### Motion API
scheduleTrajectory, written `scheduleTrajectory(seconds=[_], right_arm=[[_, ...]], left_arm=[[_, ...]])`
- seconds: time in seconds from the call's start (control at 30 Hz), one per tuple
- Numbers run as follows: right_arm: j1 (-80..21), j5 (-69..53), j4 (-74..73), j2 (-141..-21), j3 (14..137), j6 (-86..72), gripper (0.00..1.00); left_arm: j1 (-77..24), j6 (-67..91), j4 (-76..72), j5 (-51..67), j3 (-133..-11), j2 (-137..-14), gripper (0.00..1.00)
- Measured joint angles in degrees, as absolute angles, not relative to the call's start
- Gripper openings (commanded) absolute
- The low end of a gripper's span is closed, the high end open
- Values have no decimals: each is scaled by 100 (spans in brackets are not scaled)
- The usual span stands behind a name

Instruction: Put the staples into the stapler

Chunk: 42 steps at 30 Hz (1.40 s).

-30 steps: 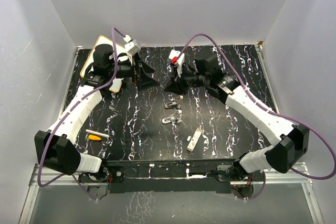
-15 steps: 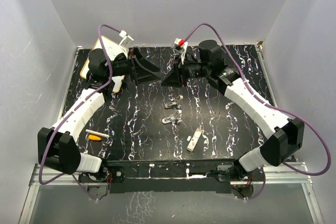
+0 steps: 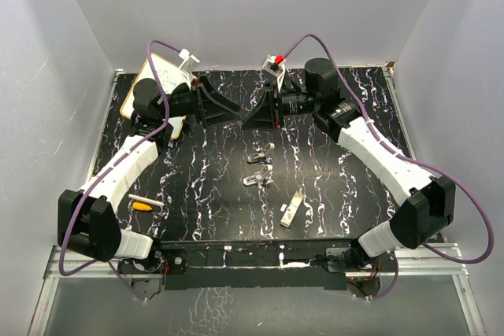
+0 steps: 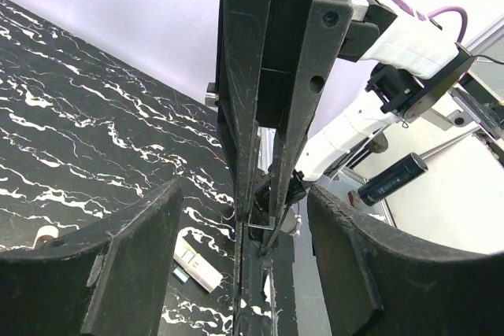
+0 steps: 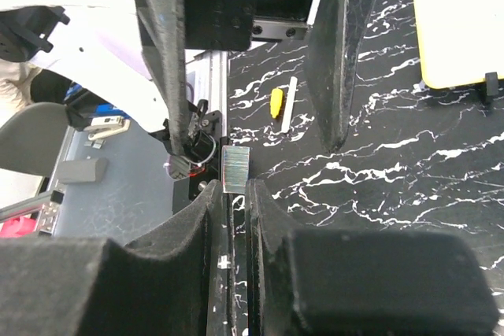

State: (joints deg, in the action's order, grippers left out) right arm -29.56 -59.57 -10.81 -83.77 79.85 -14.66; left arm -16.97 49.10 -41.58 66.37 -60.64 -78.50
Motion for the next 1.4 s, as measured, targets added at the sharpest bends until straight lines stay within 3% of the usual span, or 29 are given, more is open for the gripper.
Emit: scheduleTrajectory(seconds=[0.7,1.07,1.4], right_arm=[[-2799,-6208,-539,-8377,7778,-1831,11],[-2797,-6208,-443,-8377,7776,-1857,11],[-2794,-6165,-438,-8377,7776,-1922,11]], left_arm=[[-1697,5258,-4589,6646,-5870,-7850,42],[-1697,5245,-4622,6648,-5835,-7850,42],[-1697,5203,-4604,6650,-5835,-7850,35]])
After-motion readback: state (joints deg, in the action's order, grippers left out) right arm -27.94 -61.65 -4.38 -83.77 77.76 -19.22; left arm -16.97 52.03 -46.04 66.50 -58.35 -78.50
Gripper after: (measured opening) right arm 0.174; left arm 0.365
